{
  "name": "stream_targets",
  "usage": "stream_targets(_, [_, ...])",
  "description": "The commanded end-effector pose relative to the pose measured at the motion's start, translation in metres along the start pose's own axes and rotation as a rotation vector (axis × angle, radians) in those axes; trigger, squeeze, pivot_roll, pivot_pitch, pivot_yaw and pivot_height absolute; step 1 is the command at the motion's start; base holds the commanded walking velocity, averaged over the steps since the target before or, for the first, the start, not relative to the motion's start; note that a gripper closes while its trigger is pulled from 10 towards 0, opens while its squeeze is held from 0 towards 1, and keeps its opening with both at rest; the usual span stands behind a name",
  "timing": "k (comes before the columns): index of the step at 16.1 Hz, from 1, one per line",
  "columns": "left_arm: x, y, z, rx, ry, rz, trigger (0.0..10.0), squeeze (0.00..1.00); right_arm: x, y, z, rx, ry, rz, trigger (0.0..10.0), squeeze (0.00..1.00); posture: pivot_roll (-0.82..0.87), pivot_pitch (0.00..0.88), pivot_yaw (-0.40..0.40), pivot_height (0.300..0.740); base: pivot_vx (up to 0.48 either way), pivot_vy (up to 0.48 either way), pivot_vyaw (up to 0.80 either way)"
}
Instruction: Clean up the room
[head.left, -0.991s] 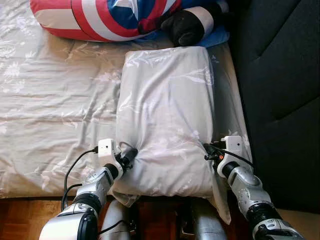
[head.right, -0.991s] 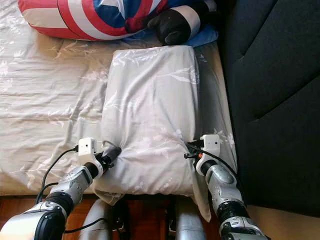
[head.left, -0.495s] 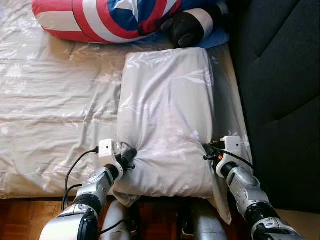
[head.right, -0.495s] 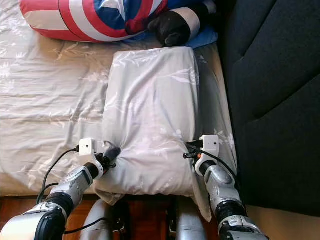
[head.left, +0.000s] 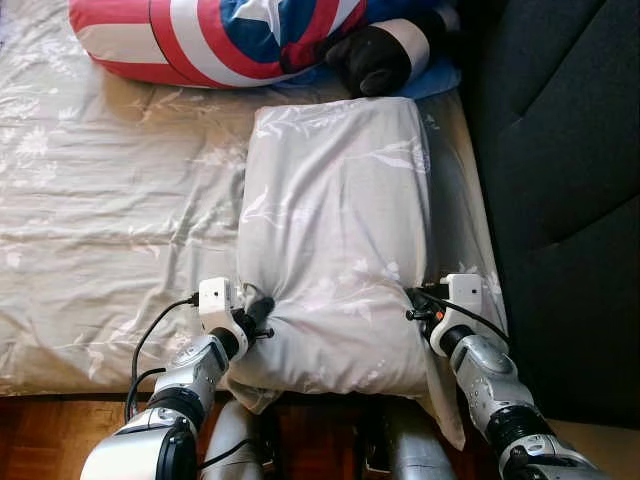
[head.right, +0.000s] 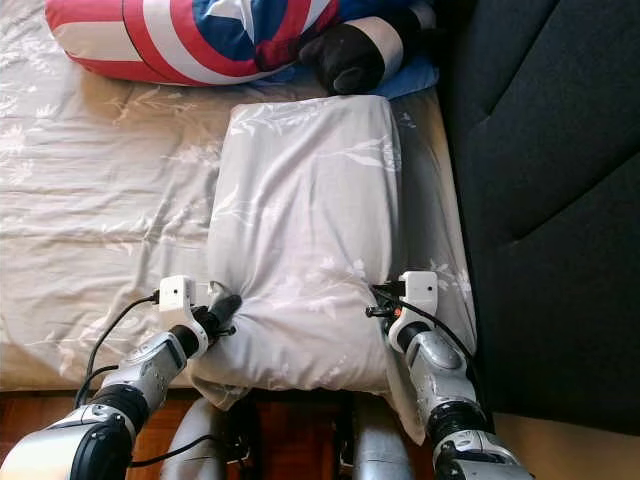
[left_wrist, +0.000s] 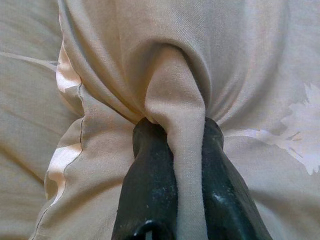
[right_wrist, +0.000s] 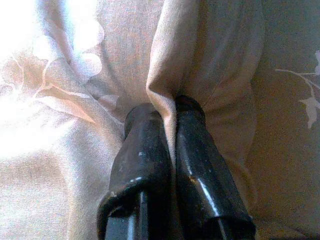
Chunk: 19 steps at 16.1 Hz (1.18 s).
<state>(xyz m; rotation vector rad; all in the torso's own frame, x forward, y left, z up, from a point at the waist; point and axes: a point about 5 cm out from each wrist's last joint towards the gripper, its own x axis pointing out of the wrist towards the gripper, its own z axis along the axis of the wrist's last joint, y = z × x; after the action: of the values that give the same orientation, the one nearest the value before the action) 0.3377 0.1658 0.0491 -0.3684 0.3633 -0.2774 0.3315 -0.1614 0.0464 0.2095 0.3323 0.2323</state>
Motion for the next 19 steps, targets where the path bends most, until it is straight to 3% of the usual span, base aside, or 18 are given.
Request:
stream_targets(1, [-0.002, -0.013, -0.035, -0.014, 0.126, -0.039, 0.0, 0.0, -0.007, 0.007, -0.035, 0.005, 0.138, 0.01, 3.1, 0.0, -0.09, 0.329, -0.038, 0.656, 0.0, 0.0, 0.0])
stream_targets(2, [0.0, -0.015, -0.033, 0.031, 0.108, -0.037, 4.3, 0.0, -0.006, 0.008, -0.033, -0.013, 0.127, 0.015, 10.0, 0.0, -0.09, 0.321, -0.038, 0.656, 0.0, 0.0, 0.0])
stream_targets(3, [0.0, -0.017, -0.032, 0.047, 0.085, -0.045, 10.0, 0.0, -0.006, 0.008, -0.031, -0.022, 0.113, 0.012, 10.0, 0.0, -0.08, 0.311, -0.037, 0.656, 0.0, 0.0, 0.0])
stream_targets(5, [-0.002, -0.012, -0.028, 0.01, 0.027, -0.007, 10.0, 0.0, -0.008, 0.005, -0.032, -0.027, 0.076, -0.02, 10.0, 0.0, -0.07, 0.294, -0.037, 0.656, 0.0, 0.0, 0.0])
stream_targets(8, [-0.003, -0.009, -0.027, 0.001, 0.016, 0.011, 10.0, 0.0, -0.009, 0.006, -0.035, -0.02, 0.07, -0.026, 10.0, 0.0, -0.07, 0.276, -0.032, 0.656, 0.0, 0.0, 0.0])
stream_targets(9, [-0.003, -0.01, -0.026, -0.04, -0.01, -0.01, 0.0, 0.0, -0.01, 0.006, -0.036, -0.007, 0.07, -0.034, 10.0, 0.0, -0.06, 0.266, -0.031, 0.656, 0.0, 0.0, 0.0])
stream_targets(13, [-0.001, -0.014, -0.025, -0.051, -0.011, -0.032, 0.0, 0.0, -0.01, 0.007, -0.04, 0.0, 0.076, -0.046, 10.0, 0.0, -0.06, 0.255, -0.027, 0.656, 0.0, 0.0, 0.0])
stream_targets(14, [-0.001, -0.013, -0.025, -0.008, -0.005, -0.011, 0.0, 0.0, -0.01, 0.007, -0.04, -0.003, 0.076, -0.049, 10.0, 0.0, -0.06, 0.248, -0.027, 0.656, 0.0, 0.0, 0.0])
stream_targets(15, [-0.002, -0.01, -0.027, 0.04, 0.01, 0.031, 10.0, 0.0, -0.01, 0.008, -0.04, -0.007, 0.076, -0.053, 10.0, 0.0, -0.06, 0.237, -0.026, 0.656, 0.0, 0.0, 0.0])
stream_targets(17, [-0.003, -0.01, -0.028, 0.066, -0.004, 0.041, 10.0, 0.0, -0.01, 0.01, -0.043, -0.028, 0.087, -0.056, 10.0, 0.0, -0.06, 0.228, -0.026, 0.656, 0.0, 0.0, 0.0])
stream_targets(19, [-0.005, -0.01, -0.034, 0.041, -0.007, 0.046, 10.0, 0.0, -0.011, 0.01, -0.043, -0.014, 0.062, -0.082, 10.0, 0.0, -0.05, 0.217, -0.021, 0.656, 0.0, 0.0, 0.0])
